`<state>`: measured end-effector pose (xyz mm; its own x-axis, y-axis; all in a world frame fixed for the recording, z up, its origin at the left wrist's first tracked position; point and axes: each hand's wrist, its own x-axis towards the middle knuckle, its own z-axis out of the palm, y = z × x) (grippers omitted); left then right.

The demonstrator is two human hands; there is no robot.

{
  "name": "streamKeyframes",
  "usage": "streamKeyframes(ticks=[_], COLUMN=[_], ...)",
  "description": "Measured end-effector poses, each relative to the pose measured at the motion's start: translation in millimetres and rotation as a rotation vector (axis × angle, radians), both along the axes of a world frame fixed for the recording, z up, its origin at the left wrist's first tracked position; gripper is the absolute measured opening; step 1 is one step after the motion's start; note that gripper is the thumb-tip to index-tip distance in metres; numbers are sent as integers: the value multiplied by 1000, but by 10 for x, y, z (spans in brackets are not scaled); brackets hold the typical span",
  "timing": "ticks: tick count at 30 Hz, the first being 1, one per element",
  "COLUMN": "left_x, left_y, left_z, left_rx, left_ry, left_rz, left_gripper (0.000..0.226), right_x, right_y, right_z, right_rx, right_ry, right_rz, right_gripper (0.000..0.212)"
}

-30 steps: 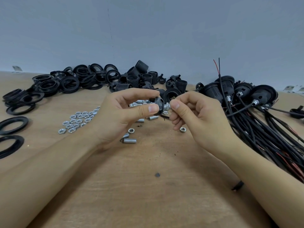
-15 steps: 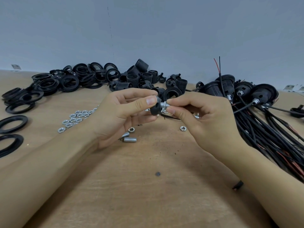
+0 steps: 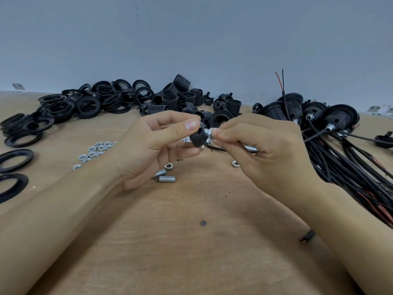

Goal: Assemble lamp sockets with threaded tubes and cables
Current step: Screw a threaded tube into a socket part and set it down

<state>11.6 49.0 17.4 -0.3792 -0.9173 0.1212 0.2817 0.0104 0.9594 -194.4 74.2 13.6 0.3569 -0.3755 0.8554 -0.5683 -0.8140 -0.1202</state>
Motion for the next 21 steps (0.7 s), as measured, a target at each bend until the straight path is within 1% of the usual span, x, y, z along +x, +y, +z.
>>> streamKeyframes(ticks=[2,4,6,7,10,12,15,18,21], left_x=[3,6,5,-1,-12,-5,4,-2,4], left_y=[6,13,9,5,6,6,-1,-14,-33], left_z=[8,2,-14,-25,-46,-51,-54,-55,-49], left_rx=[11,23,20,8,-63,-120,-154,-158,-175], left_ry=[-47,-61,-27,-1,51,48,38,61,75], left_rz=[0,-17,-30,-32,-18,-1,9,18,53], left_gripper=[20,19,19,20,24,24,23,26,32], right_x=[-12,-17,-11,-7,5,22,38,49,60], right_y=[-17,-23,-13,-5,12,24,37,31,4], right_z=[-15,-31,-24,-17,-9,-15,14,40,20], right_rx=[9,80,173,212,309,401,555,672,816], right_ry=[24,-34,-134,-172,-212,-258,-400,-508,-691], right_rz=[2,25,48,39,14,48,161,265,319], right_gripper=[7,7,6,9,18,22,25,14,18])
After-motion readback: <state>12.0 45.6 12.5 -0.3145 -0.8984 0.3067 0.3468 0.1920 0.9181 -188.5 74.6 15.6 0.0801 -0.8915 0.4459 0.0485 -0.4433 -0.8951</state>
